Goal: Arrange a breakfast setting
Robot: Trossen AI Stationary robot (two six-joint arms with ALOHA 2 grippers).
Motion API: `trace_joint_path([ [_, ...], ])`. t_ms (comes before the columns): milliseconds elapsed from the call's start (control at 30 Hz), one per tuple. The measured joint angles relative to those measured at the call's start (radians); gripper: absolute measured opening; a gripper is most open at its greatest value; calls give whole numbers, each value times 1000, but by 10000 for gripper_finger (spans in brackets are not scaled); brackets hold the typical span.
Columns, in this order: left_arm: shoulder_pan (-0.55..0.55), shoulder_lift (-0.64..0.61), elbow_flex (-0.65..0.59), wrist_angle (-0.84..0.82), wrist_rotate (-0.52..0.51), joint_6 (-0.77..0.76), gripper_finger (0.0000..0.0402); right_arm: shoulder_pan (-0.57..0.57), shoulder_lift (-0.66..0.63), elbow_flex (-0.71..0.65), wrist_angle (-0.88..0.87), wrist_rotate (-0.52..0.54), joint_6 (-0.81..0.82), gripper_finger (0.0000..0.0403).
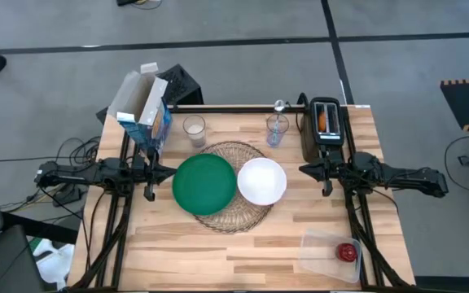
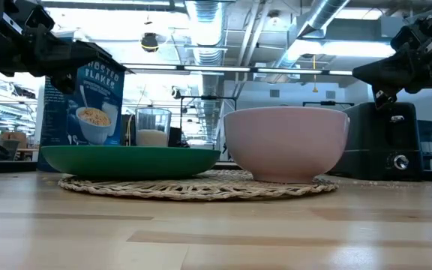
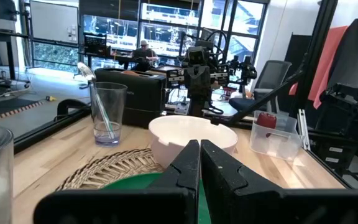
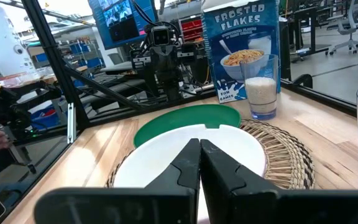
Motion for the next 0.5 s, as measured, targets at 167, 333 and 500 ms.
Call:
trace_joint_path([
  [167,0,0,0,0,0,0,0,0,0,0,0,0,0,38],
  [333,1,0,0,29,-10,64,0,0,0,0,0,0,0,38],
  [500,1,0,0,46,-57,92,0,0,0,0,0,0,0,38],
])
